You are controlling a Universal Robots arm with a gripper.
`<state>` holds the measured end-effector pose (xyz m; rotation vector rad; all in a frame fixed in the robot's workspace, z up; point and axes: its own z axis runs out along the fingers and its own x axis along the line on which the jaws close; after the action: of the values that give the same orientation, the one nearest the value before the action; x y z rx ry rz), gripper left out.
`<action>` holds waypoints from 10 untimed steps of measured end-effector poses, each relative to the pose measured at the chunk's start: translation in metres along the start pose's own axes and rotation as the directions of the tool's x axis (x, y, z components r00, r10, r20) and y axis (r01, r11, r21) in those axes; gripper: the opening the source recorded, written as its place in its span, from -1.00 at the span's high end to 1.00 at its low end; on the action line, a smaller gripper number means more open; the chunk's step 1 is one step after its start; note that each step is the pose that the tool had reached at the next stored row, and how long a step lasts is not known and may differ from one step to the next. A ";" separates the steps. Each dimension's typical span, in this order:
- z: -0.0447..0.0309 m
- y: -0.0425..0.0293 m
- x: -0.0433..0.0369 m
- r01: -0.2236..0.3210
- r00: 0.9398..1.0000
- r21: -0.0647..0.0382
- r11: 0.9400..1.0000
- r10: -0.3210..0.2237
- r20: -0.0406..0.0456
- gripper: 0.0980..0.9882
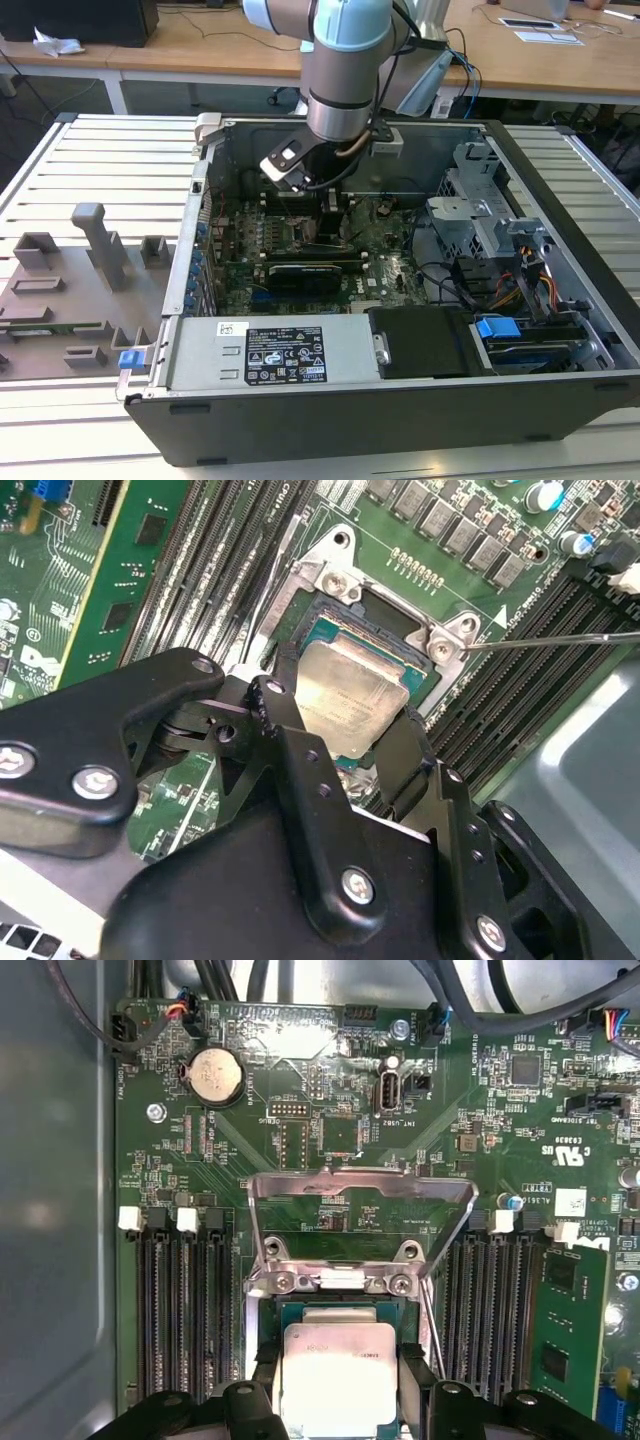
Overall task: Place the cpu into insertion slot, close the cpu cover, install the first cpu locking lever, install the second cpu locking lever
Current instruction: 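Place the cpu into insertion slot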
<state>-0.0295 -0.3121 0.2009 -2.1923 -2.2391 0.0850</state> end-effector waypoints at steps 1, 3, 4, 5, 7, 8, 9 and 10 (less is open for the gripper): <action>0.0004 0.0000 0.0000 0.000 1.000 0.000 1.000 0.000 0.000 0.00; 0.0020 0.0000 0.0001 0.000 1.000 0.000 1.000 0.000 0.000 0.00; 0.0028 -0.0003 0.0002 0.000 1.000 0.000 1.000 0.000 0.000 0.00; 0.0032 -0.0004 0.0002 0.000 1.000 0.000 1.000 0.000 0.000 0.00; 0.0038 -0.0005 0.0001 0.000 1.000 0.000 1.000 0.000 0.000 0.00; 0.0040 -0.0005 0.0001 0.000 1.000 0.000 1.000 0.000 0.000 0.00; 0.0041 -0.0004 0.0002 0.000 1.000 0.000 1.000 0.000 0.000 0.00; 0.0042 -0.0004 0.0002 0.000 1.000 0.000 1.000 0.000 0.000 0.00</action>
<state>-0.0301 -0.3121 0.1968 -2.1921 -2.2390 0.0848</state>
